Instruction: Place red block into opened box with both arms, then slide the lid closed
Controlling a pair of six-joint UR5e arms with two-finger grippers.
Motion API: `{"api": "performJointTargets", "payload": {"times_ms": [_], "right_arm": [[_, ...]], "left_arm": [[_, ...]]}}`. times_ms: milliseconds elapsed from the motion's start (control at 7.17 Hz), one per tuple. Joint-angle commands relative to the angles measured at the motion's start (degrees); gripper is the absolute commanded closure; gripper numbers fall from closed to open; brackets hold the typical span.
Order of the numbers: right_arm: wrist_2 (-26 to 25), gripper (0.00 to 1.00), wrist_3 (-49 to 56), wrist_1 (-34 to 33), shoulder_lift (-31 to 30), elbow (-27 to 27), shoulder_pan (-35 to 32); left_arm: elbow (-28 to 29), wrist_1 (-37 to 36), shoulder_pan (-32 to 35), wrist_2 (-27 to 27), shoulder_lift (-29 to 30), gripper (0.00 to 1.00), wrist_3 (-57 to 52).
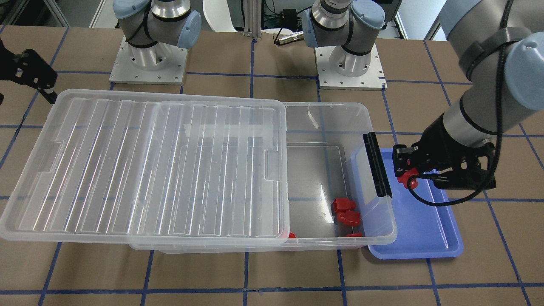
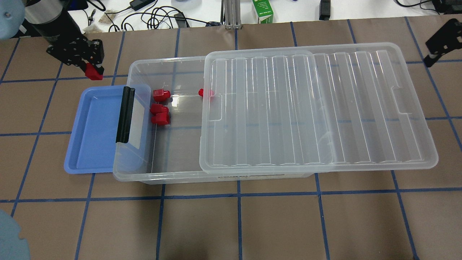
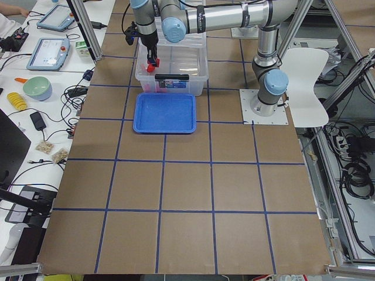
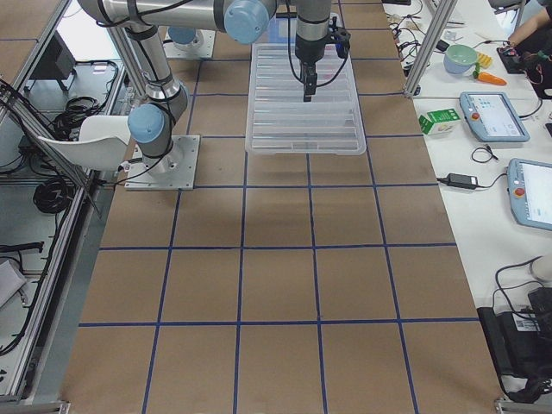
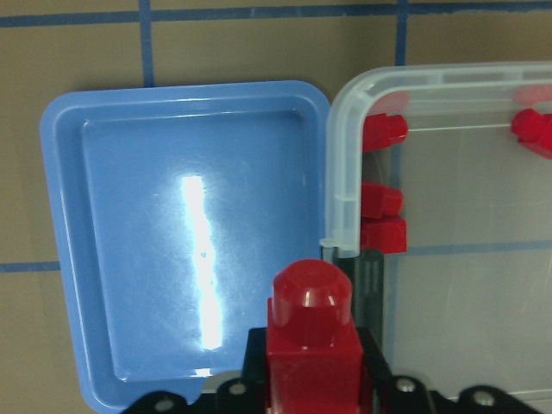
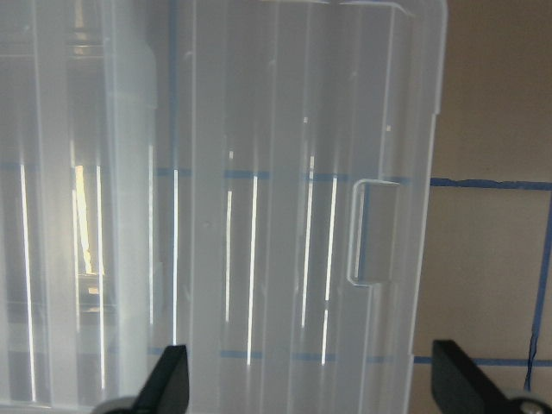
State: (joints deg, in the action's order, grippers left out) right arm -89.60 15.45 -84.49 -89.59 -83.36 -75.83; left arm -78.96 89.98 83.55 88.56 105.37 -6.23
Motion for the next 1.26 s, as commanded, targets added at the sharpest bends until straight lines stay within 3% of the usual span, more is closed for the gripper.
{"api": "performJointTargets", "payload": {"times_ms": [0, 419, 837, 1116], "right_arm": [[-0.13, 0.00, -14.77, -2.50, 0.98, 0.04, -8.68], [-0.31, 0.00, -19.67, -4.36, 2.31, -0.31, -12.94], [-0.22, 0.00, -19.23, -4.71, 2.40, -0.31, -12.94], [-0.40, 0.00, -19.14, -4.89, 2.40, -0.48, -12.94]], "left_arm": [[-2.41, -0.42, 5.90, 0.12, 0.27, 1.00, 7.87], [-9.43, -4.44, 7.07, -0.84, 1.41, 1.00, 8.08], [-18.13, -16.38, 6.89, -1.81, 2.46, 1.00, 7.99], [-19.39, -16.68, 7.68, -3.90, 3.69, 1.00, 8.16]]}}
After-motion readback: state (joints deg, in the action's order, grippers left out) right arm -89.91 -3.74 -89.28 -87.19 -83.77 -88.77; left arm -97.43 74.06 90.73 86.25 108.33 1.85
